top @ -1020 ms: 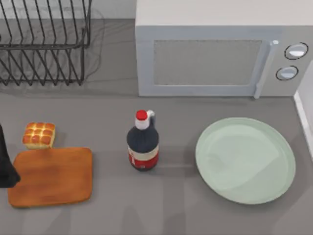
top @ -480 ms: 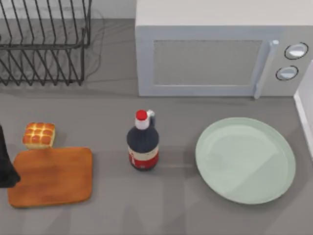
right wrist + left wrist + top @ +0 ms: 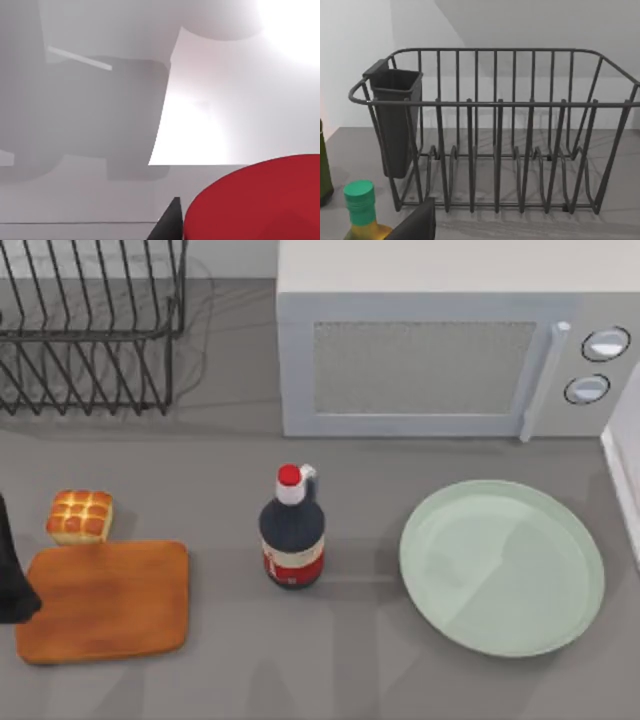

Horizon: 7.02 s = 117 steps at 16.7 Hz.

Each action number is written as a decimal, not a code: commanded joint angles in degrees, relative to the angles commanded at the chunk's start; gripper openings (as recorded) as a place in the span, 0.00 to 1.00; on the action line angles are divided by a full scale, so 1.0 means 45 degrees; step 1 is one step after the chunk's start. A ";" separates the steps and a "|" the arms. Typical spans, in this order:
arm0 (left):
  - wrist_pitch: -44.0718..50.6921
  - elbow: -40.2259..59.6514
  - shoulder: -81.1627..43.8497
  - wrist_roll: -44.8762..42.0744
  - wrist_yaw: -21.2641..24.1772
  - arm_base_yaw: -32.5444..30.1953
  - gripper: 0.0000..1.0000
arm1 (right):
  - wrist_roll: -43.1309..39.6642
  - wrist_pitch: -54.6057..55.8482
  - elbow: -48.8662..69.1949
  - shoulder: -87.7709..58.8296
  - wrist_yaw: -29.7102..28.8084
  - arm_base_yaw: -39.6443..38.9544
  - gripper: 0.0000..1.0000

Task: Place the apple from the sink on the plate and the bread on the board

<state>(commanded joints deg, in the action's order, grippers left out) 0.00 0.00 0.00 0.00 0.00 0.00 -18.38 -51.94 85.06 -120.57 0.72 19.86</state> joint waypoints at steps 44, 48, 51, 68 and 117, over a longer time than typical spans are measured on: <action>0.0000 0.0000 0.0000 0.0000 0.0000 0.0000 1.00 | 1.0303 -0.4229 0.0691 0.2972 -0.0169 -1.0445 0.75; 0.0000 0.0000 0.0000 0.0000 0.0000 0.0000 1.00 | 1.0303 -0.4229 0.0691 0.2972 -0.0169 -1.0445 1.00; 0.0000 0.0000 0.0000 0.0000 0.0000 0.0000 1.00 | 1.0303 -0.4229 0.0691 0.2972 -0.0169 -1.0445 1.00; 0.0000 0.0000 0.0000 0.0000 0.0000 0.0000 1.00 | 0.8280 0.0901 -0.5742 1.1146 -0.0156 -0.8479 1.00; 1.3073 1.7923 -2.4646 0.0386 0.0012 -0.1334 1.00 | 0.4084 1.1542 -1.8903 2.6795 -0.0159 -0.4412 1.00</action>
<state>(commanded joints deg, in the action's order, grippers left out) 58.83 80.65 -110.91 1.74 0.05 -6.00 0.00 0.00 0.00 0.00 0.00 0.00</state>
